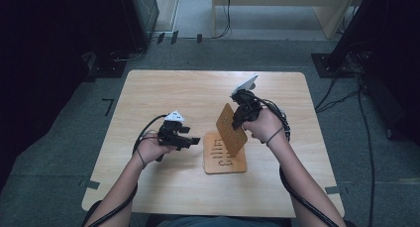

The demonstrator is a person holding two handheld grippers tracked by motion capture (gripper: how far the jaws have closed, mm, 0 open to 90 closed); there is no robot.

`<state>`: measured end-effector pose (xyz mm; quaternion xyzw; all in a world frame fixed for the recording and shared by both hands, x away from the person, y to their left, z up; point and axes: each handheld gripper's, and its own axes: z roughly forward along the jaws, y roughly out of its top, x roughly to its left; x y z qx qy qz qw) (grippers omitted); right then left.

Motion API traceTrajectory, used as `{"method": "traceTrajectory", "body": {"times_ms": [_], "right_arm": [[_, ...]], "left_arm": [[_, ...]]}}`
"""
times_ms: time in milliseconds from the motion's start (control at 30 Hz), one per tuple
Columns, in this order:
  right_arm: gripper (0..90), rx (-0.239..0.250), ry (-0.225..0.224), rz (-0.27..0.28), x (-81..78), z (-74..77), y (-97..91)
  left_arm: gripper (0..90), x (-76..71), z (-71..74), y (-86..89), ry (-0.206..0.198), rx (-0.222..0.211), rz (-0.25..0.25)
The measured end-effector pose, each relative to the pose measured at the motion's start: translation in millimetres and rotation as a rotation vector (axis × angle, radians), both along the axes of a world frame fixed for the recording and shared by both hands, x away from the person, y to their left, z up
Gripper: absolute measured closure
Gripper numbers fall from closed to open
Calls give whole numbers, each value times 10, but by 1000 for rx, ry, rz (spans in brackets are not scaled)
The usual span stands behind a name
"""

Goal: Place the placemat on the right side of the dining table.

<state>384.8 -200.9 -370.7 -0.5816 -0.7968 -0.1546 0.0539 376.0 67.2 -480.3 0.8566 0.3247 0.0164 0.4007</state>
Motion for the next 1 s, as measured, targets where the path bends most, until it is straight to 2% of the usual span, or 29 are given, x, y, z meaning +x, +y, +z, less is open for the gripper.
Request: {"method": "traceTrajectory", "body": {"times_ms": [233,467,667,1000], "right_arm": [[875,-4,-1,-35,22,7,-167],[875,16,8,-61,37,-36,-283],[875,20,-1,-83,35,31,-410],[875,-5,-19,-129,56,120,-601]], "left_arm": [[286,6,-4,-4,-3,-3,-2],[286,8,-5,-13,-3,-2,-5],[287,9,-7,-12,-2,0,-6],[287,0,-12,-25,-4,0,-12]]}}
